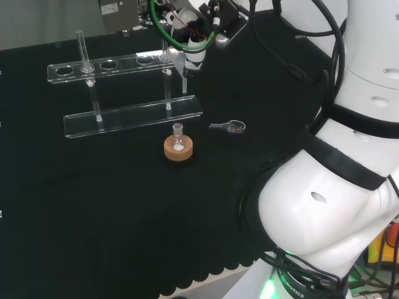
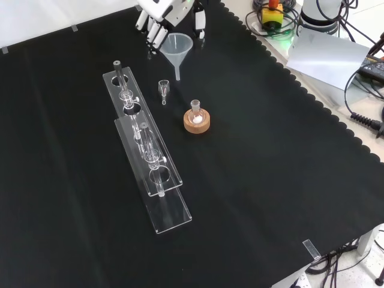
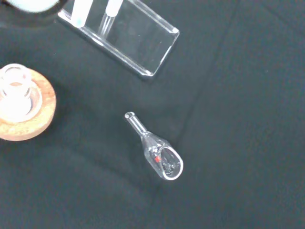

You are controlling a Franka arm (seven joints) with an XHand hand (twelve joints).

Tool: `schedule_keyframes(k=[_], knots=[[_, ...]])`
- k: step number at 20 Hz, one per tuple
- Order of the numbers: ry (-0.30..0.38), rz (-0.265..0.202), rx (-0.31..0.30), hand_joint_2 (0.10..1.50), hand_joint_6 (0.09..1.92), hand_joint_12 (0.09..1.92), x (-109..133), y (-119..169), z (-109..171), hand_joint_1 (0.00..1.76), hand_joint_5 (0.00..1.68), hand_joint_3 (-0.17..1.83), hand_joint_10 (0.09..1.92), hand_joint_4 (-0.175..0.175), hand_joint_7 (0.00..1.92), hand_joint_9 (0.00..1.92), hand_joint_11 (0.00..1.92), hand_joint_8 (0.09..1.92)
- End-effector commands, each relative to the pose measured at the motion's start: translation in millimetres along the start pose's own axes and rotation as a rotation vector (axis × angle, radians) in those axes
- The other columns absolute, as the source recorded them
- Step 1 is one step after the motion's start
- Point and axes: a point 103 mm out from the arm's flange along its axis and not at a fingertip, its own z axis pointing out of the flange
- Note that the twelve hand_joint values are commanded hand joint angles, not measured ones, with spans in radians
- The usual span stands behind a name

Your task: Put the funnel back on the funnel stand.

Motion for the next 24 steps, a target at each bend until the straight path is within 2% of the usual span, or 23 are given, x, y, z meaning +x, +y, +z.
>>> schedule_keyframes(k=[1,17,24], knots=[[0.0,0.035,0.001,0.73,0.46,1.32,-16,2,-6,0.7,0.47,0.39,0.56,-0.007,0.52,0.96,0.49,0.7],[0.039,0.125,-0.011,0.73,0.54,1.33,-85,38,-41,0.7,0.49,0.39,0.57,-0.007,0.53,0.96,0.49,0.7],[0.059,0.147,0.006,0.73,0.58,1.32,-107,58,-37,0.71,0.5,0.4,0.57,-0.007,0.54,0.96,0.49,0.7]])
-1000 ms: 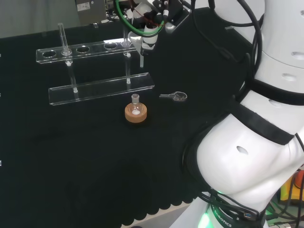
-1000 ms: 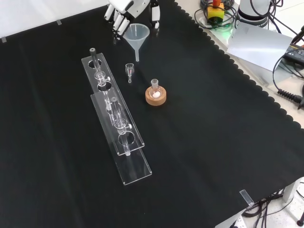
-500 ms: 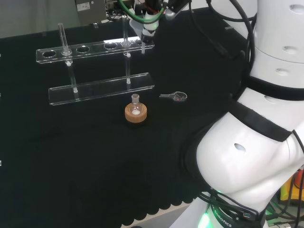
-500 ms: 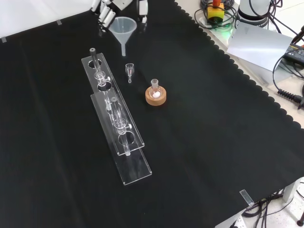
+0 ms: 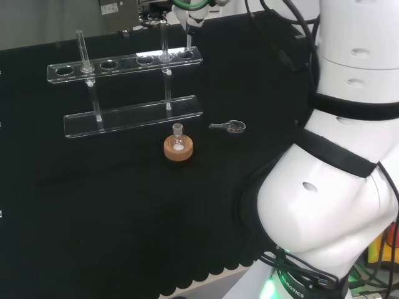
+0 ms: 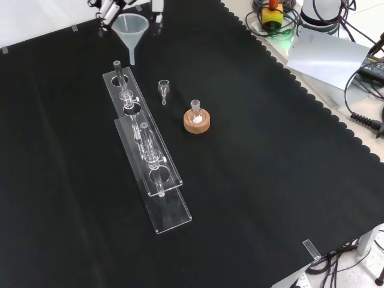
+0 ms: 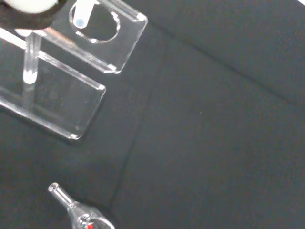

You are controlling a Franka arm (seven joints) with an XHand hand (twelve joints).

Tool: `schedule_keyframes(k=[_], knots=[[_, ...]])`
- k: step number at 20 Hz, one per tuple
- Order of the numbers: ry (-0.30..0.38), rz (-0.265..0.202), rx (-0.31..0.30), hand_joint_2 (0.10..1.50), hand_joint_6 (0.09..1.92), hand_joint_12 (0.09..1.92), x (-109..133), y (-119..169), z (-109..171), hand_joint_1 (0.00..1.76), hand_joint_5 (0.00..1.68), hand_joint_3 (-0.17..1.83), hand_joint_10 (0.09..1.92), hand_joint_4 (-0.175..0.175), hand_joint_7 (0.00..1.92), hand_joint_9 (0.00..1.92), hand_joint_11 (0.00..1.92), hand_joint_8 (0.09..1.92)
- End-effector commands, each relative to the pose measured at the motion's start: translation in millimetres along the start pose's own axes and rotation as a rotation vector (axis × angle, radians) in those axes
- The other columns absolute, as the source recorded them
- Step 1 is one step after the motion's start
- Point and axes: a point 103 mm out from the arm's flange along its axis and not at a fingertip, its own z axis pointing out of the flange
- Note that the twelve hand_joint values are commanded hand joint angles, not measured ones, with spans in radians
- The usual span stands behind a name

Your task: Put the funnel back on the funnel stand.

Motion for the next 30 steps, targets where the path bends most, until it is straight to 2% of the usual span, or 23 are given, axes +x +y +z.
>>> schedule_keyframes(k=[1,10,17,30], knots=[[0.022,0.019,0.042,0.73,0.58,1.32,-23,21,14,0.71,0.49,0.4,0.57,-0.007,0.54,0.96,0.49,0.7],[0.057,-0.011,0.038,0.73,0.61,1.32,-24,41,24,0.71,0.5,0.4,0.57,-0.007,0.54,0.96,0.5,0.7],[0.046,-0.028,0.016,0.74,0.62,1.32,-16,46,13,0.71,0.5,0.4,0.57,-0.008,0.54,0.97,0.5,0.7],[0.058,-0.047,0.035,0.73,0.64,1.32,-6,63,24,0.71,0.5,0.41,0.57,-0.009,0.55,0.97,0.5,0.7]])
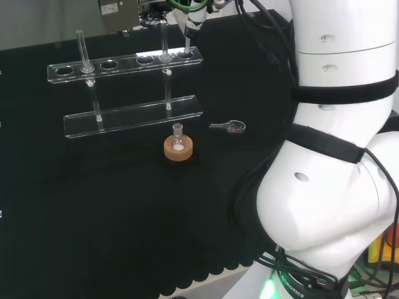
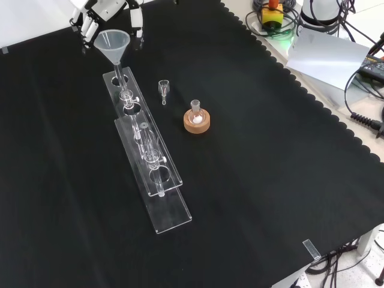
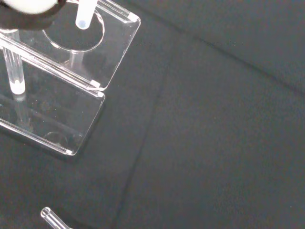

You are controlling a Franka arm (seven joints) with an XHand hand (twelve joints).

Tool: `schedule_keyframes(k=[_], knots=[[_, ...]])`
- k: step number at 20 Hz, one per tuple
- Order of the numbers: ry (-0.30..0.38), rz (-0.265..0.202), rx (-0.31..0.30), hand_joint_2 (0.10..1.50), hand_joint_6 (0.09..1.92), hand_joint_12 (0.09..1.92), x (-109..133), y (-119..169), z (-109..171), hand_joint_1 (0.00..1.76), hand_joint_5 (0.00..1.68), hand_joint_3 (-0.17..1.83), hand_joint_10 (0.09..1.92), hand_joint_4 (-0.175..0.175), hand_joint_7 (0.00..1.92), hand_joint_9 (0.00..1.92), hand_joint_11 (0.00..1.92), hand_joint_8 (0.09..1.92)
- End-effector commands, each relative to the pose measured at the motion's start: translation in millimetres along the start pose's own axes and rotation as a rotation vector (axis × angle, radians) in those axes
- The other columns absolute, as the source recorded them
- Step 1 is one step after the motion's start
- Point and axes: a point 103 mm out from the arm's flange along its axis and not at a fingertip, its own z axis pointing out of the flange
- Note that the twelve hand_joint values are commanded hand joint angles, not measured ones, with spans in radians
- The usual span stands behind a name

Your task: Put the funnel back on the funnel stand.

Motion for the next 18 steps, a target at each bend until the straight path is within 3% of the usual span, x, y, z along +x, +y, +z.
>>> schedule_keyframes(k=[1,18], knots=[[0.009,-0.009,0.007,0.73,0.64,1.32,2,7,4,0.71,0.5,0.41,0.57,-0.009,0.55,0.97,0.5,0.7],[-0.018,-0.021,0.04,0.73,0.65,1.32,18,26,24,0.72,0.48,0.41,0.58,-0.013,0.55,0.97,0.5,0.71]])
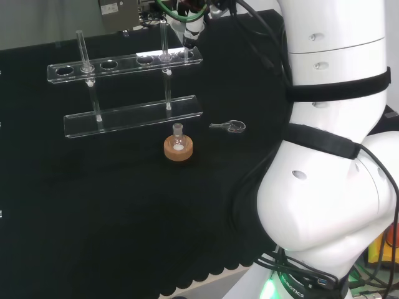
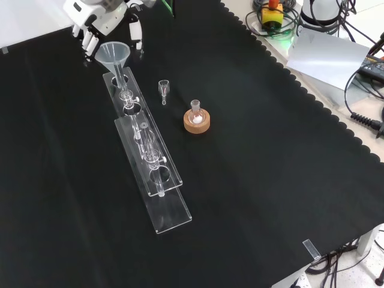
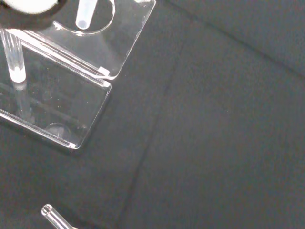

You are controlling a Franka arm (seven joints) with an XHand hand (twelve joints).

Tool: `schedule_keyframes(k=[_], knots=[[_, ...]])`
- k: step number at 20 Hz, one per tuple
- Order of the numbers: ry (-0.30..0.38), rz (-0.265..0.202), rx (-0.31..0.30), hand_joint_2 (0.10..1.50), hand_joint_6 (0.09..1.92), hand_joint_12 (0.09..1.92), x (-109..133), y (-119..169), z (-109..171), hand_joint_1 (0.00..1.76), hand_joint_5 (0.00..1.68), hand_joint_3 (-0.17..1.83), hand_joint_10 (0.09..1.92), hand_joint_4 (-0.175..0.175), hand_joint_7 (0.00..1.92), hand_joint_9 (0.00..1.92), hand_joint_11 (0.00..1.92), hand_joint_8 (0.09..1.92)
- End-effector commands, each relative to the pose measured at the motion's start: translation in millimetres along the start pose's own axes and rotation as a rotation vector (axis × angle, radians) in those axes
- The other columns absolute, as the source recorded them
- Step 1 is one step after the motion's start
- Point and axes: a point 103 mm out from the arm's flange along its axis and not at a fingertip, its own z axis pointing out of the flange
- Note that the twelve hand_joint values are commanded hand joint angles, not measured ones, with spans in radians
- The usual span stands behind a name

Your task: Put the funnel back on the funnel stand.

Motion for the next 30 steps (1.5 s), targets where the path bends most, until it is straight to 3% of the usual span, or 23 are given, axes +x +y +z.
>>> schedule_keyframes(k=[1,17,27,30], knots=[[-0.005,-0.005,0.01,0.73,0.65,1.32,7,6,6,0.72,0.48,0.41,0.58,-0.013,0.55,0.97,0.5,0.71],[-0.019,0.016,0.027,0.73,0.61,1.33,7,13,19,0.71,0.41,0.41,0.58,-0.022,0.5,0.89,0.48,0.71],[-0.009,0.025,0.049,0.69,0.14,1.38,13,10,21,0.63,0.27,0.38,0.67,-0.034,0.2,0.56,0.38,0.75],[-0.012,0.039,0.058,0.68,0.09,1.4,15,6,19,0.6,0.23,0.35,0.68,-0.036,0.14,0.51,0.36,0.74]])
